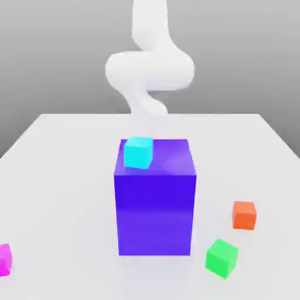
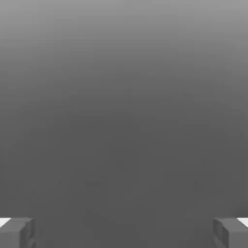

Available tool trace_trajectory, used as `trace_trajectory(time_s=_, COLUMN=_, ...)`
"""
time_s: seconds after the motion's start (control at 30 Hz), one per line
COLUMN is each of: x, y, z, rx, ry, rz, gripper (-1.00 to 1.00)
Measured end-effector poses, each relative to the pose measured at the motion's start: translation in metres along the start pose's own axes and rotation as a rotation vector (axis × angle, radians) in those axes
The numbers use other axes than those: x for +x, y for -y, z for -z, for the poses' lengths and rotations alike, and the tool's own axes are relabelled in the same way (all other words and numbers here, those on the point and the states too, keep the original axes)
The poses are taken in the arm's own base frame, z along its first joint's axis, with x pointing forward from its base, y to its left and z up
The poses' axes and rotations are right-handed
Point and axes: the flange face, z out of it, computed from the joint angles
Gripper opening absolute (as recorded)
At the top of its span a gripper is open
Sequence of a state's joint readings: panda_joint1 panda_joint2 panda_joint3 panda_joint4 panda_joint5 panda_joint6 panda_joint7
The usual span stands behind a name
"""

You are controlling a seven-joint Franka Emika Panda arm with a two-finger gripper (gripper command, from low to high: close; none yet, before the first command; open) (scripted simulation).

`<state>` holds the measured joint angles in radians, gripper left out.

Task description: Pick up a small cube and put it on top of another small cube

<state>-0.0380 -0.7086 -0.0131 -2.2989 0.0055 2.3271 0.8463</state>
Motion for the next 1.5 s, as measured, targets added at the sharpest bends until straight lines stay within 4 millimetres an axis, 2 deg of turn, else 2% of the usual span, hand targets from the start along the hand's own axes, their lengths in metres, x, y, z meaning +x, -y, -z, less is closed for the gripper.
trace_trajectory(time_s=0.17, x=0.035, y=-0.035, z=-0.089, rx=-0.129, ry=0.042, rz=-0.193, gripper=0.0)
trace_trajectory(time_s=0.33, x=0.062, y=-0.088, z=-0.171, rx=-0.256, ry=0.07, rz=-0.387, gripper=0.0)
trace_trajectory(time_s=0.5, x=0.078, y=-0.158, z=-0.244, rx=-0.385, ry=0.087, rz=-0.584, gripper=0.0)
trace_trajectory(time_s=0.63, x=0.086, y=-0.232, z=-0.294, rx=-0.494, ry=0.084, rz=-0.758, gripper=0.0)
trace_trajectory(time_s=0.8, x=0.074, y=-0.319, z=-0.349, rx=-0.626, ry=0.087, rz=-0.946, gripper=0.0)
trace_trajectory(time_s=0.93, x=0.054, y=-0.395, z=-0.383, rx=-0.736, ry=0.08, rz=-1.099, gripper=0.0)
trace_trajectory(time_s=1.0, x=0.043, y=-0.423, z=-0.401, rx=-0.768, ry=0.076, rz=-1.142, gripper=0.0)
trace_trajectory(time_s=1.1, x=0.024, y=-0.449, z=-0.431, rx=-0.778, ry=0.075, rz=-1.154, gripper=0.0)
trace_trajectory(time_s=1.13, x=0.019, y=-0.454, z=-0.438, rx=-0.778, ry=0.075, rz=-1.155, gripper=-1.0)
trace_trajectory(time_s=1.33, x=0.017, y=-0.457, z=-0.442, rx=-0.778, ry=0.074, rz=-1.156, gripper=-1.0)
trace_trajectory(time_s=1.4, x=0.024, y=-0.449, z=-0.432, rx=-0.778, ry=0.074, rz=-1.156, gripper=-1.0)
trace_trajectory(time_s=1.5, x=0.04, y=-0.429, z=-0.403, rx=-0.778, ry=0.075, rz=-1.155, gripper=-1.0)
